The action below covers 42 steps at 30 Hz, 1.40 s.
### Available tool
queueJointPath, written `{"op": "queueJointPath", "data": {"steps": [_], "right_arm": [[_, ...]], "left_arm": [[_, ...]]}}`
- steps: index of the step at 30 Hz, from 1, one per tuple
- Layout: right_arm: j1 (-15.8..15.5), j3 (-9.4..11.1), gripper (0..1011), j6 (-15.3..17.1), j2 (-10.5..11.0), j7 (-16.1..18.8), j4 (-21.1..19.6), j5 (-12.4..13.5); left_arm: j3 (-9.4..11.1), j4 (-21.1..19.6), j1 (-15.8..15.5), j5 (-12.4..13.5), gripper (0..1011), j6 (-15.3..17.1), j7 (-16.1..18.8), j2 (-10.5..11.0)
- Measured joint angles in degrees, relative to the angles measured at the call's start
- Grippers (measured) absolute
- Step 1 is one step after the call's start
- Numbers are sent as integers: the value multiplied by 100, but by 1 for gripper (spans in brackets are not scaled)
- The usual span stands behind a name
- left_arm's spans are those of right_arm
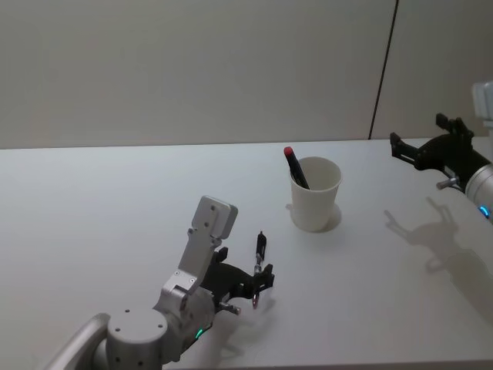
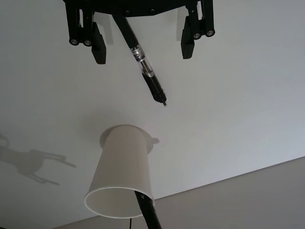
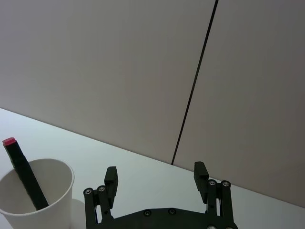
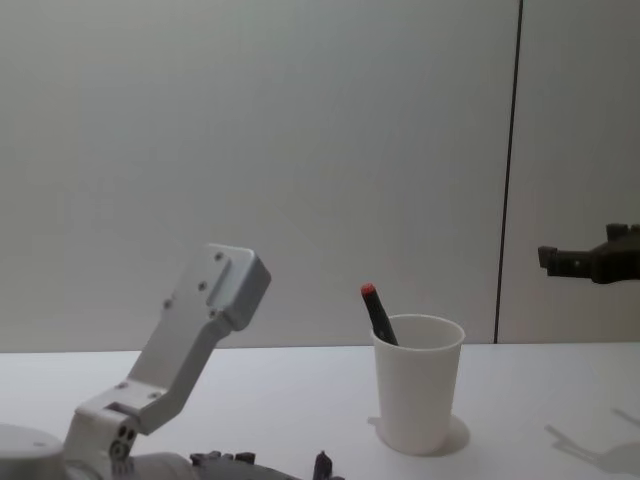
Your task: Place the pen into the pen holder.
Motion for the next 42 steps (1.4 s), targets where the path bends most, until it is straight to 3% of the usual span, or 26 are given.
{"op": "queueJointPath", "data": {"steps": [22, 42], "right_arm": [[0, 0, 1001, 0, 0, 0, 0, 0], [0, 0, 1002, 0, 0, 0, 0, 0]], "left_arm": [[14, 389, -219, 212, 1000, 223, -323, -175], [-5, 508, -236, 149, 1000, 186, -320, -248]]}}
